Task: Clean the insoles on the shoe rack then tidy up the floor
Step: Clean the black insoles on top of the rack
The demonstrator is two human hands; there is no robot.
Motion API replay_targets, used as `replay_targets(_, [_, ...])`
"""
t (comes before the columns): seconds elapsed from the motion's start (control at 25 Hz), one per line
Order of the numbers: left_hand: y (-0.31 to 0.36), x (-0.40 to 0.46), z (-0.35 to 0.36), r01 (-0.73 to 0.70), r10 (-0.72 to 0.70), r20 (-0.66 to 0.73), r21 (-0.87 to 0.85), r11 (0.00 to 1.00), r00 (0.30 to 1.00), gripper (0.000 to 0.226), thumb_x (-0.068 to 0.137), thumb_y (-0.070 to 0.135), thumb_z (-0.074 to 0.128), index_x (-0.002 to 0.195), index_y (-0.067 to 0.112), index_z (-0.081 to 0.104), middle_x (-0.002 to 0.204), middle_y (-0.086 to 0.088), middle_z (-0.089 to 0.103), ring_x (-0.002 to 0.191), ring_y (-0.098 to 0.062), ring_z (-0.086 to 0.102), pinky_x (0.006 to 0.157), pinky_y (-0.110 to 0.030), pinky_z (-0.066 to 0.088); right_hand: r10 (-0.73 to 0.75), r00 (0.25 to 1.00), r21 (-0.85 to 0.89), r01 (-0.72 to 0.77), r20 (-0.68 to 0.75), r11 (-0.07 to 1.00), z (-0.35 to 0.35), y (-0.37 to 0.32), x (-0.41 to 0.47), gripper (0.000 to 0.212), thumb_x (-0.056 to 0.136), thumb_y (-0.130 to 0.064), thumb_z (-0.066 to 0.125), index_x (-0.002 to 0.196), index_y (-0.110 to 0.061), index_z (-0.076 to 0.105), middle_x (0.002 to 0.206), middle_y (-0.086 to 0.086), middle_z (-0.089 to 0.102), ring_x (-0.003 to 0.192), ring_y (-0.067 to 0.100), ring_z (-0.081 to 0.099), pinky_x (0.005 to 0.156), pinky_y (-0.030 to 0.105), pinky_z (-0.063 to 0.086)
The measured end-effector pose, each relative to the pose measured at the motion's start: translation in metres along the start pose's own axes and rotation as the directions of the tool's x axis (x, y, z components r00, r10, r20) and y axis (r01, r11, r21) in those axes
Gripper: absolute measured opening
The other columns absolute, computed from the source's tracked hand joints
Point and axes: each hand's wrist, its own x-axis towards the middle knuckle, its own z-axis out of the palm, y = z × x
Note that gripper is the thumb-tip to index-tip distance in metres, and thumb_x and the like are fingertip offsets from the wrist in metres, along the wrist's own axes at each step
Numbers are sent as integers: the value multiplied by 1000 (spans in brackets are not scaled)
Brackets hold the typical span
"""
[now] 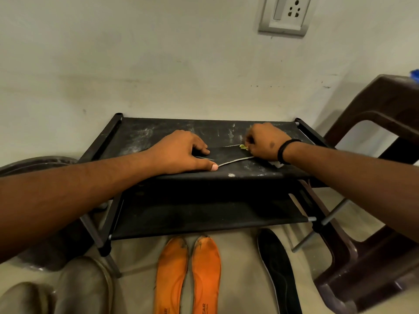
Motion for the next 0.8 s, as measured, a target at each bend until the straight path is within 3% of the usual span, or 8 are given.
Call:
replay_targets(0.12, [0, 0, 0, -3, 2, 15, 34, 999, 1000, 72, 67, 79, 68, 116, 27, 76, 129, 12, 67, 116, -4, 61, 101, -27, 47, -95, 995, 88, 94, 9, 992, 6, -28, -6, 14, 88, -14, 61, 84, -8, 74, 81, 6, 71, 74, 18, 64, 72, 29, 55])
replay_targets(0.24, [-1, 0, -1, -25, 24, 16, 49, 998, 1000, 59, 76, 67, 72, 117, 25, 75, 130, 10, 67, 116, -5, 61, 100, -26, 47, -220, 974, 213, 204, 55, 956, 3, -53, -20, 12, 87, -11, 63, 83, -11, 75, 74, -4, 66, 66, 4, 58, 59, 10, 42])
replay_targets(0.32, [1, 0, -1, -16, 16, 18, 43, 999, 1000, 68, 70, 75, 69, 116, 26, 76, 129, 11, 67, 115, -4, 61, 101, -28, 48, -191, 979, 194, 175, 66, 965, 1, -42, -11, 12, 88, -14, 64, 84, -10, 75, 77, -2, 69, 71, 9, 63, 64, 15, 48])
replay_targets(0.48, [2, 1, -1, 5, -5, -4, 21, 1000, 1000, 86, 55, 87, 54, 113, 27, 77, 127, 12, 68, 114, -3, 61, 101, -27, 48, 35, 999, 102, -37, 14, 994, -5, -16, 9, 13, 88, -15, 62, 87, -6, 71, 88, 11, 71, 84, 27, 66, 77, 37, 57])
replay_targets(0.6, [1, -1, -1, -12, 12, 7, 26, 1000, 1000, 79, 60, 84, 61, 113, 28, 77, 126, 13, 68, 113, -3, 62, 99, -26, 48, -60, 998, 155, 57, 15, 986, 4, -45, 3, 10, 87, -12, 63, 82, -10, 72, 86, 8, 71, 82, 23, 67, 77, 34, 56])
replay_targets(0.72, [2, -1, -1, -23, 23, 16, 6, 1000, 1000, 65, 63, 81, 61, 103, 33, 79, 115, 16, 72, 101, -2, 66, 93, -36, 54, -195, 979, 251, 175, 57, 952, 6, -74, -8, 19, 86, -12, 64, 68, -17, 67, 73, 0, 67, 70, 13, 63, 65, 26, 51])
replay_targets(0.8, [3, 0, -2, -26, 26, 18, 9, 1000, 999, 61, 67, 78, 66, 105, 31, 79, 117, 14, 72, 103, -3, 66, 94, -35, 54, -182, 981, 220, 163, 65, 962, 5, -68, 2, 14, 87, -13, 63, 74, -14, 70, 76, 2, 68, 73, 16, 64, 68, 29, 53])
